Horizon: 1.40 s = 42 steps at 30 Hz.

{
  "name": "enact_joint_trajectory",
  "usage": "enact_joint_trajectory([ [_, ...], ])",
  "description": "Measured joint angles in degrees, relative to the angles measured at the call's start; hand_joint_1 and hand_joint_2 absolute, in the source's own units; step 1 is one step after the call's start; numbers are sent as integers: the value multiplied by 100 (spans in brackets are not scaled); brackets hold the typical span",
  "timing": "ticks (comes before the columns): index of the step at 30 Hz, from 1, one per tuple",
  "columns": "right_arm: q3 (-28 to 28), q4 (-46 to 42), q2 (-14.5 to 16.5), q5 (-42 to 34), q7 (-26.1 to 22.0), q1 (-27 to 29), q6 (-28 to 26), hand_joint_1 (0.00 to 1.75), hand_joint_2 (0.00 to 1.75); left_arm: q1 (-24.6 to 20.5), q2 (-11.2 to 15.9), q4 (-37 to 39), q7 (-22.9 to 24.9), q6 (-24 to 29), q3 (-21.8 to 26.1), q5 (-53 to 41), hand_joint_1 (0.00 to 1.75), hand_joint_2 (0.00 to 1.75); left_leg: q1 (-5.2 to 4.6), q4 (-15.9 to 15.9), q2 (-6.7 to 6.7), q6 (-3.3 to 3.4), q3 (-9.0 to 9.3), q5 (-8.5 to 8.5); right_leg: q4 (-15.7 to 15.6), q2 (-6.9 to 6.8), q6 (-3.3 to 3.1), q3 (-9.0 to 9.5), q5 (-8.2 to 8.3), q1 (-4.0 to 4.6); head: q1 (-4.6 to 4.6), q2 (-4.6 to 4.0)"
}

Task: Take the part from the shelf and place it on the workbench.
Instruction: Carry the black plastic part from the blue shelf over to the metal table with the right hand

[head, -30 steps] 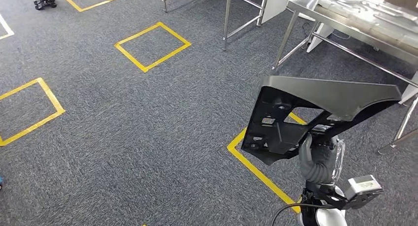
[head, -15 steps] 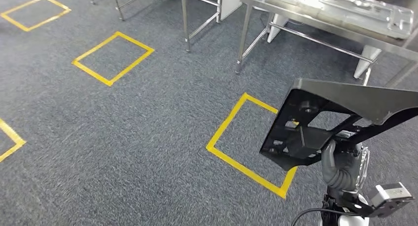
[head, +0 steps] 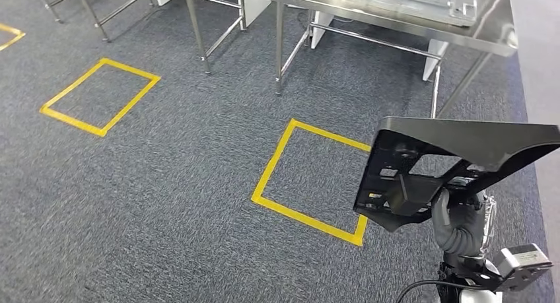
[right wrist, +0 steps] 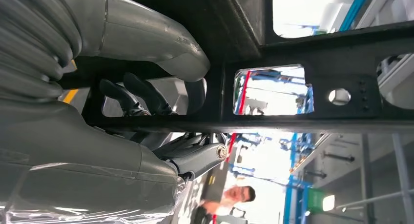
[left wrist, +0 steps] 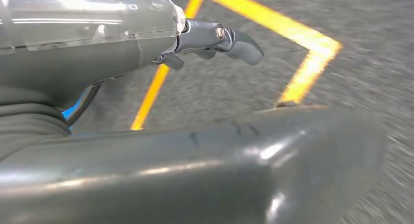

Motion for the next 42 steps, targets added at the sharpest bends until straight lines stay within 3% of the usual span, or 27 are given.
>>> enact_joint_trajectory([
  [2,2,-62,13,37,1,117,-8,175,175,-33,14,0,-33,-60,4,0,0,0,5,0,84,-65,42,-47,-6,154,-81,-5,-3,-2,-1,0],
  [4,2,-114,33,45,-3,162,1,175,175,-40,30,0,-59,-90,12,5,0,0,30,203,-101,-123,-13,-208,-42,309,-157,13,10,-31,-1,0],
  [6,2,-150,69,80,-5,162,16,175,175,-28,47,0,-111,-161,34,10,0,0,50,859,-441,-141,-326,-537,-57,463,-219,24,14,-40,-1,0],
  [7,2,-159,98,115,-4,163,23,175,175,-17,55,0,-140,-221,45,9,0,0,51,1267,-536,-142,-542,-692,-54,549,-242,24,11,-34,-1,0],
  [8,1,-172,139,161,-4,175,28,175,175,-5,68,0,-170,-295,53,2,0,0,52,1578,-584,-141,-725,-766,-50,644,-251,29,7,-27,-1,0],
  [9,-7,-195,186,212,-4,196,28,175,175,5,83,0,-195,-371,57,-17,0,0,51,1696,-610,-135,-824,-724,-44,743,-254,39,1,-22,-1,0],
  [10,-20,-228,233,255,-4,224,27,175,175,12,98,0,-212,-435,57,-39,0,0,51,1586,-631,-123,-819,-567,-36,839,-253,53,-8,-19,-1,0],
  [11,-36,-271,280,295,-4,256,24,175,175,15,114,0,-223,-490,56,-61,0,0,51,1267,-680,-103,-714,-325,-26,933,-246,71,-20,-17,-1,0],
  [13,-73,-363,370,345,-4,305,27,175,175,19,156,0,-233,-559,55,-98,0,0,70,512,-1007,-50,-443,62,12,1098,-212,71,-48,-16,-1,0],
  [15,-115,-442,452,392,-1,341,36,175,175,23,186,0,-231,-594,51,-123,0,0,69,166,-1247,-21,-315,150,39,1251,-143,22,-57,-44,-2,0],
  [17,-168,-526,527,477,11,399,55,175,175,20,193,0,-231,-635,44,-153,0,0,55,115,-1146,13,-283,149,23,1397,-54,-11,-39,-79,-3,0],
  [18,-201,-568,568,537,32,434,65,175,175,14,199,-1,-236,-665,38,-171,0,0,61,76,-1068,44,-258,164,36,1348,-19,-20,-45,-76,-3,0],
  [19,-238,-615,616,615,83,454,71,175,175,7,204,-1,-245,-712,30,-186,0,0,77,32,-983,74,-229,183,118,1192,13,-58,-97,-64,-1,0],
  [21,-319,-691,732,803,242,462,51,175,175,4,214,-2,-263,-822,11,-204,0,0,89,-24,-803,115,-186,197,597,739,71,-290,-375,-47,0,0],
  [22,-356,-717,793,889,327,459,34,175,175,10,216,-2,-270,-870,4,-210,0,0,85,-27,-714,125,-179,187,953,594,99,-473,-555,-54,0,0],
  [24,-416,-729,891,983,420,480,10,175,175,23,222,-2,-273,-912,-7,-215,0,0,80,-23,-527,121,-165,155,1465,508,135,-743,-718,-83,-1,0],
  [25,-442,-735,923,1004,438,493,7,175,175,24,223,-2,-274,-916,-12,-217,0,0,80,-22,-434,112,-148,135,1439,487,142,-730,-640,-93,-1,0],
  [26,-462,-746,947,1017,444,500,7,175,175,22,224,-2,-274,-916,-18,-219,0,0,80,-21,-348,99,-122,112,1197,447,141,-599,-472,-97,-1,0],
  [27,-474,-765,967,1032,448,502,6,175,175,20,224,-2,-275,-917,-25,-220,0,0,80,-21,-284,76,-87,84,802,377,130,-380,-267,-96,0,0],
  [29,-483,-798,998,1125,505,498,-5,175,175,6,226,-2,-278,-937,-37,-226,0,0,65,-22,-193,5,-38,12,149,265,64,-8,-58,-57,0,0],
  [33,-492,-806,1021,1510,730,499,-153,175,175,-60,236,-3,-286,-1025,-64,-276,0,0,61,-39,-133,-131,70,-85,-59,314,-107,130,-120,-10,-1,0],
  [35,-480,-800,1025,1656,826,444,-274,175,175,-67,248,-4,-287,-1047,-76,-293,0,0,66,235,-322,-172,-15,-223,-114,353,-183,221,-136,-42,-2,0],
  [37,-434,-775,1018,1751,947,317,-426,175,175,-48,267,-4,-282,-1065,-79,-297,0,0,73,1000,-550,-180,-439,-513,-133,390,-249,298,-183,-43,-4,0],
  [38,-395,-747,999,1783,1015,228,-501,175,175,-35,275,-4,-275,-1076,-79,-298,0,0,72,1415,-592,-179,-704,-627,-133,420,-270,333,-217,-30,-4,0],
  [39,-351,-704,971,1812,1089,125,-568,175,175,-22,284,-4,-263,-1088,-79,-301,0,0,71,1688,-607,-175,-915,-636,-132,458,-281,377,-256,-19,-5,0],
  [40,-304,-637,924,1841,1178,-5,-621,175,175,-12,292,-4,-249,-1100,-79,-307,0,0,69,1743,-611,-164,-1032,-510,-132,502,-282,435,-299,-11,-5,0],
  [42,-216,-457,801,1887,1365,-305,-673,175,175,-8,309,-4,-224,-1120,-79,-322,0,0,57,1185,-616,-114,-955,52,-132,578,-265,589,-408,-1,-4,0],
])
